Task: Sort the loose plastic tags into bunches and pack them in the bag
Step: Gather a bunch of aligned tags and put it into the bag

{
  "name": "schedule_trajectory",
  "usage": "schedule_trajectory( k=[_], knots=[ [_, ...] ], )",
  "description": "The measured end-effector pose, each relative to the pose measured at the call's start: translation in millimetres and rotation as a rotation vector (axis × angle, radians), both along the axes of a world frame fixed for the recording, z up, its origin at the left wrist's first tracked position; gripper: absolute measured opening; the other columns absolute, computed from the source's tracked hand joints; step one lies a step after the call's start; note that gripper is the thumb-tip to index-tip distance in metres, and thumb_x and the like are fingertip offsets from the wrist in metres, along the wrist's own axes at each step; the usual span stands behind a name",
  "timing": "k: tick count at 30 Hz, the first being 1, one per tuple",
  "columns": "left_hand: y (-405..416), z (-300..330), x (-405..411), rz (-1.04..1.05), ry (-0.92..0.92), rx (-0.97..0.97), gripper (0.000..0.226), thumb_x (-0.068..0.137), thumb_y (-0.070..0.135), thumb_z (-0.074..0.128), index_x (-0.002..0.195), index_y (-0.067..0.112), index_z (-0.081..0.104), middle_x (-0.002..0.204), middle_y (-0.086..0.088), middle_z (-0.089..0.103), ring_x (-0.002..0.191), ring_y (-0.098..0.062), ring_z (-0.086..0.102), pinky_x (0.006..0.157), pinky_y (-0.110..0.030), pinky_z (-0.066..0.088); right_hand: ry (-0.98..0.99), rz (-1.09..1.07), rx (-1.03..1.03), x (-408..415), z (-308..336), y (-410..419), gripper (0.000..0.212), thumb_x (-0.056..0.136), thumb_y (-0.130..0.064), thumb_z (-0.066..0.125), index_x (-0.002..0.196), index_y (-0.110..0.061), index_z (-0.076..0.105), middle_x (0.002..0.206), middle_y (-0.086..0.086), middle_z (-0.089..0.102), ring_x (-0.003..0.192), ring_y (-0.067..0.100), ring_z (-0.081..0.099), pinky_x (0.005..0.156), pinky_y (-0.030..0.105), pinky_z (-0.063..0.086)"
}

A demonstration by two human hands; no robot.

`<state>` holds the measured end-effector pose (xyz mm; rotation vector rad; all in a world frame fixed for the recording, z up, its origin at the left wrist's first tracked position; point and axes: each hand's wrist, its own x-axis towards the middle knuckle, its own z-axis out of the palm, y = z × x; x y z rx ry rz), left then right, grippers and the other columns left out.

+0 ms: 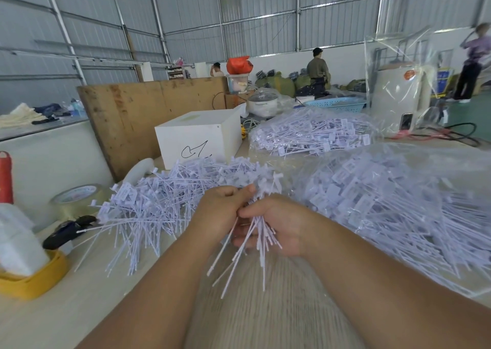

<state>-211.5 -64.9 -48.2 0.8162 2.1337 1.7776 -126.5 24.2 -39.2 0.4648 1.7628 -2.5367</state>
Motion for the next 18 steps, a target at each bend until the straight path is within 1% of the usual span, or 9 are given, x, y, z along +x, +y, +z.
schedule_trajectory(
  k=[3, 5, 8, 10, 11, 13, 15, 16, 18],
  knots=[
    [2, 3, 5, 0.027, 0.065, -0.041, 0.048, 0.090, 0.047, 0.063, 0.055, 0.015, 0.054, 0.041, 0.003, 0.054, 0.034, -0.010, 0.050, 0.040, -0.014, 0.035, 0.012, -0.040, -0.040, -1, -1, 0, 0.021, 0.090, 0.007, 0.040, 0.083, 0.003, 0.059, 0.059, 0.014, 0.059, 0.051, 0.021, 0.062, 0.056, 0.031, 0.056],
    [3, 5, 5, 0.113, 0.204, -0.090, 0.054, 0.095, 0.052, 0.051, 0.060, 0.011, 0.058, 0.044, 0.003, 0.056, 0.039, -0.007, 0.051, 0.045, -0.020, 0.036, 0.006, -0.121, -0.054, -3, -3, 1, 0.018, 0.088, 0.007, 0.039, 0.079, 0.002, 0.054, 0.054, 0.012, 0.053, 0.043, 0.018, 0.055, 0.048, 0.029, 0.054],
    [1, 12, 9, 0.188, 0.377, -0.033, 0.054, 0.097, 0.045, 0.051, 0.058, 0.007, 0.056, 0.049, 0.002, 0.054, 0.045, -0.007, 0.046, 0.046, -0.017, 0.032, -0.012, -0.257, -0.119, -5, -5, 6, 0.015, 0.090, 0.005, 0.039, 0.084, 0.000, 0.051, 0.047, 0.009, 0.052, 0.036, 0.015, 0.049, 0.039, 0.023, 0.047],
    [0, 14, 17, 0.004, 0.328, 0.008, 0.055, 0.097, 0.041, 0.053, 0.047, 0.017, 0.053, 0.041, 0.008, 0.048, 0.038, -0.002, 0.042, 0.044, -0.013, 0.031, -0.015, -0.270, -0.134, -7, -6, 7, 0.021, 0.092, -0.001, 0.038, 0.075, -0.003, 0.051, 0.047, 0.008, 0.048, 0.036, 0.014, 0.044, 0.037, 0.018, 0.039],
    [0, 15, 23, -0.110, 0.296, -0.011, 0.056, 0.096, 0.041, 0.054, 0.044, 0.020, 0.052, 0.038, 0.010, 0.046, 0.037, -0.001, 0.042, 0.044, -0.012, 0.032, -0.005, -0.273, -0.146, -8, -7, 7, 0.026, 0.094, -0.006, 0.037, 0.074, -0.003, 0.052, 0.050, 0.010, 0.047, 0.039, 0.017, 0.045, 0.040, 0.019, 0.040],
    [0, 16, 30, -0.276, 0.253, -0.072, 0.057, 0.094, 0.045, 0.052, 0.042, 0.021, 0.052, 0.037, 0.010, 0.045, 0.036, 0.000, 0.040, 0.044, -0.011, 0.032, 0.023, -0.278, -0.144, -8, -8, 7, 0.031, 0.096, -0.011, 0.036, 0.081, 0.004, 0.058, 0.062, 0.020, 0.051, 0.057, 0.029, 0.056, 0.058, 0.032, 0.053],
    [-3, 19, 33, -0.384, 0.243, -0.124, 0.054, 0.086, 0.055, 0.049, 0.045, 0.021, 0.051, 0.036, 0.012, 0.042, 0.036, 0.002, 0.037, 0.043, -0.009, 0.029, 0.042, -0.260, -0.079, -6, -8, 5, 0.032, 0.094, -0.007, 0.036, 0.078, 0.008, 0.059, 0.062, 0.022, 0.054, 0.066, 0.034, 0.060, 0.070, 0.041, 0.054],
    [-6, 20, 34, -0.428, 0.253, -0.152, 0.055, 0.085, 0.059, 0.049, 0.048, 0.018, 0.053, 0.037, 0.013, 0.042, 0.037, 0.002, 0.037, 0.044, -0.009, 0.029, 0.041, -0.263, -0.055, -4, -8, 5, 0.032, 0.093, -0.005, 0.036, 0.074, 0.008, 0.058, 0.057, 0.020, 0.054, 0.063, 0.034, 0.060, 0.069, 0.041, 0.054],
    [-11, 23, 31, -0.474, 0.268, -0.169, 0.056, 0.090, 0.059, 0.050, 0.055, 0.017, 0.059, 0.043, 0.013, 0.049, 0.041, 0.002, 0.042, 0.046, -0.008, 0.031, 0.031, -0.306, -0.021, -3, -6, 7, 0.032, 0.092, -0.003, 0.038, 0.067, 0.004, 0.056, 0.048, 0.014, 0.050, 0.046, 0.025, 0.055, 0.051, 0.031, 0.049]
  ],
)
